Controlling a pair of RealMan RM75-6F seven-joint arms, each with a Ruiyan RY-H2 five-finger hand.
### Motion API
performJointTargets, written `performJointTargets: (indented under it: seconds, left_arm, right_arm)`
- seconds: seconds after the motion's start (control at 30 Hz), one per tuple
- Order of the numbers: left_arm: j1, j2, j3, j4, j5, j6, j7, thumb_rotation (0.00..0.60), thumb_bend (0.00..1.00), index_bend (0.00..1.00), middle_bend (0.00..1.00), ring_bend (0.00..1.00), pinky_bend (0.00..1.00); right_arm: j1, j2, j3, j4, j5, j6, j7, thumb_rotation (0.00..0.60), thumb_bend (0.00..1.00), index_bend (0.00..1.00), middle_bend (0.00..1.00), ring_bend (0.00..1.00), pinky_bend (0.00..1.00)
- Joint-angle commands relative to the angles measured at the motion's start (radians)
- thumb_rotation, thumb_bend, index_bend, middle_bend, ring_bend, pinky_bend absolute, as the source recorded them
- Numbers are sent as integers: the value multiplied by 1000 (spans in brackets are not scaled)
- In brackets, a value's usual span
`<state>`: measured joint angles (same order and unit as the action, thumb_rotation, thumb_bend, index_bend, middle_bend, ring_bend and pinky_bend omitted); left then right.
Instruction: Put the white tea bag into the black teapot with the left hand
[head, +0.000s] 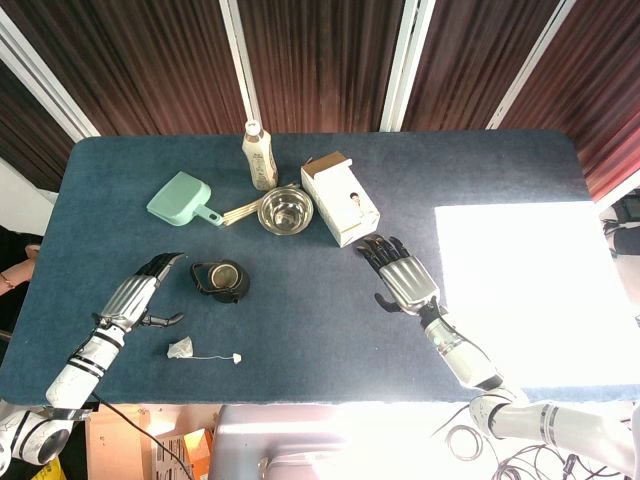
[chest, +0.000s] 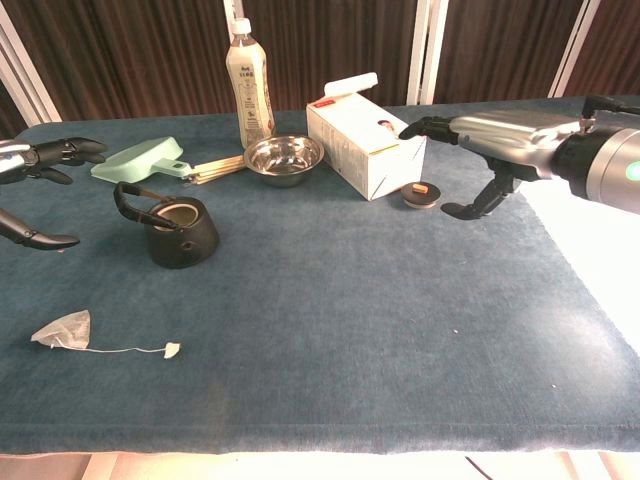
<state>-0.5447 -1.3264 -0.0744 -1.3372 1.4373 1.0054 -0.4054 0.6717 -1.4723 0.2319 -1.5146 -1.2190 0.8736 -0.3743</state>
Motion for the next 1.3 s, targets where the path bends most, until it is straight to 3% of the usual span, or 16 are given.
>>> performJointTargets:
  seconds: [0.03,0.17,0.27,0.37,0.47,0.57,0.63,0.7,0.8,0.9,1.0,1.3]
  left_arm:
    - [11,-4,6,-7,7,29,52,600,214,54,63,0,133]
    - [34,0,16,-28,26,88,129,600,212,54,63,0,133]
    - [72,16,37,-66,63,167,208,600,213,54,63,0,133]
    - [140,34,64,-120,85,274,329,600,214,54,63,0,133]
    - [238,20,81,-194,40,391,543,600,216,54,63,6,163]
    - [274,6,96,-219,41,434,599,600,214,55,78,46,256]
    - [298,-5,111,-228,48,458,620,600,211,77,176,191,448]
    - [336,-33,140,-221,81,502,659,600,209,134,397,483,742]
    - [371,-136,174,-137,159,552,748,600,209,216,635,735,947]
    - [383,-221,162,-63,177,573,712,600,210,327,810,900,1000]
    - [385,-284,162,7,199,573,661,600,208,417,905,981,1000]
    - [344,-346,170,-6,209,457,560,600,171,424,956,1000,1000]
  right_arm:
    - [1,12,-7,-14,7,10,3,600,312,0,0,0,0]
    - [-9,28,-20,-20,-8,37,28,600,311,0,0,0,0]
    - [-48,64,-56,-37,-81,102,68,600,311,0,0,0,0]
    - [-125,123,-119,-61,-189,217,130,600,311,0,0,0,0]
    - [-218,190,-202,-61,-306,349,197,600,311,0,0,0,0]
    - [-261,211,-241,-34,-363,416,226,600,311,0,0,0,0]
    - [-294,222,-269,-10,-394,460,246,600,311,0,0,0,0]
    - [-362,241,-324,33,-437,538,302,600,311,0,0,0,0]
    - [-474,236,-379,111,-477,679,394,600,311,0,0,0,0]
    - [-507,215,-385,178,-505,726,392,600,311,0,0,0,0]
    - [-521,212,-375,186,-509,748,417,600,311,0,0,0,0]
    - [-518,217,-362,168,-511,701,394,600,311,0,0,0,0]
